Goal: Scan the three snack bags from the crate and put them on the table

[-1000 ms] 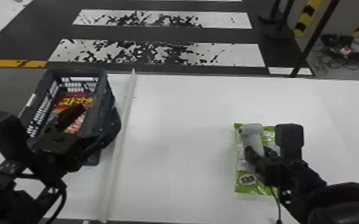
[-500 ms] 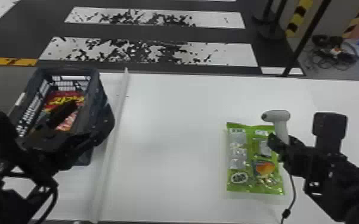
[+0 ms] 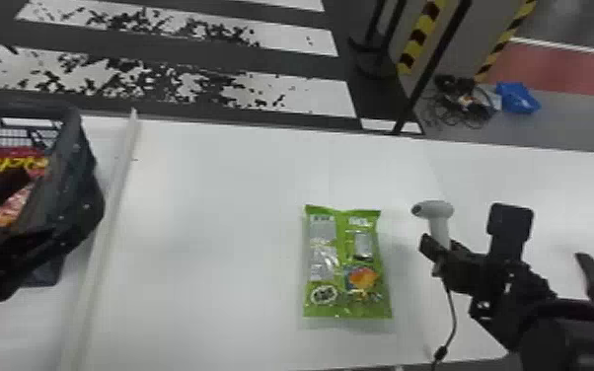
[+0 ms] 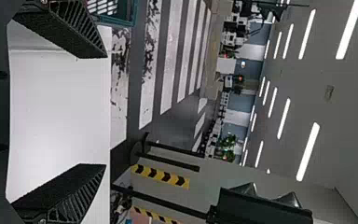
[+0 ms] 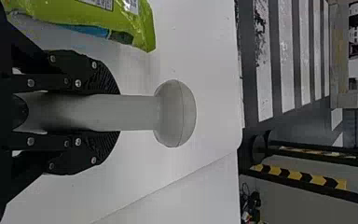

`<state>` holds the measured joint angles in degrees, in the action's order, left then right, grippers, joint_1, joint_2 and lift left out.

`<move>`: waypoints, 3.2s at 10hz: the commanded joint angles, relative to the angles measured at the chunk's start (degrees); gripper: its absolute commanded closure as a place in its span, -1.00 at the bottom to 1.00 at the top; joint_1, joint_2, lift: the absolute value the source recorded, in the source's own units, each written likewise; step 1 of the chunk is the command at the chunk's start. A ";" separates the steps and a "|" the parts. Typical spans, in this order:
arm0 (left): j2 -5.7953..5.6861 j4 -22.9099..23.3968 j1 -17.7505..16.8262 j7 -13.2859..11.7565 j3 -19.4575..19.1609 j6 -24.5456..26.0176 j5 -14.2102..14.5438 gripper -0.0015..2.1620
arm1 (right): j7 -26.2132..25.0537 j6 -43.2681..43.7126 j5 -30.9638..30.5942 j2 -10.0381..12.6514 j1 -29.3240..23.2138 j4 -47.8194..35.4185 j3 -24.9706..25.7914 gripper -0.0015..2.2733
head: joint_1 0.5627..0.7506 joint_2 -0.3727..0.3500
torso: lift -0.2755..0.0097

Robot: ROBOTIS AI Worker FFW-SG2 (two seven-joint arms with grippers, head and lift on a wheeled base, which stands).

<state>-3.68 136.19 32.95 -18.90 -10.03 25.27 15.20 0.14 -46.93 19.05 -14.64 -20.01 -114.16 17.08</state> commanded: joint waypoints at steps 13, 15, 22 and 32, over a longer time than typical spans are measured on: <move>0.34 0.91 0.45 0.26 1.24 0.35 -1.05 -0.97 | 11.99 9.52 2.57 -3.03 -2.84 1.31 6.56 -0.95 | 0.41 -0.88 | 0.28; 0.25 0.91 0.45 0.18 1.06 0.35 -1.05 -0.97 | 29.13 -13.15 3.45 -3.29 1.81 -1.50 9.37 -0.95 | 0.41 -0.75 | 0.28; 0.07 1.35 2.65 0.00 1.77 -0.18 -2.11 -0.97 | 44.69 -19.66 -1.48 -6.28 11.22 14.32 0.67 -0.95 | 0.41 -0.42 | 0.28; 1.92 -3.13 4.49 2.64 5.02 -9.49 -5.01 -0.97 | 47.06 -15.09 -3.32 -6.72 14.03 21.00 -4.69 0.93 | 0.41 -0.35 | 0.28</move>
<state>-1.85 133.06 37.38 -16.22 -5.05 15.78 10.46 47.21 -61.94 15.50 -21.37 -6.04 -93.22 12.26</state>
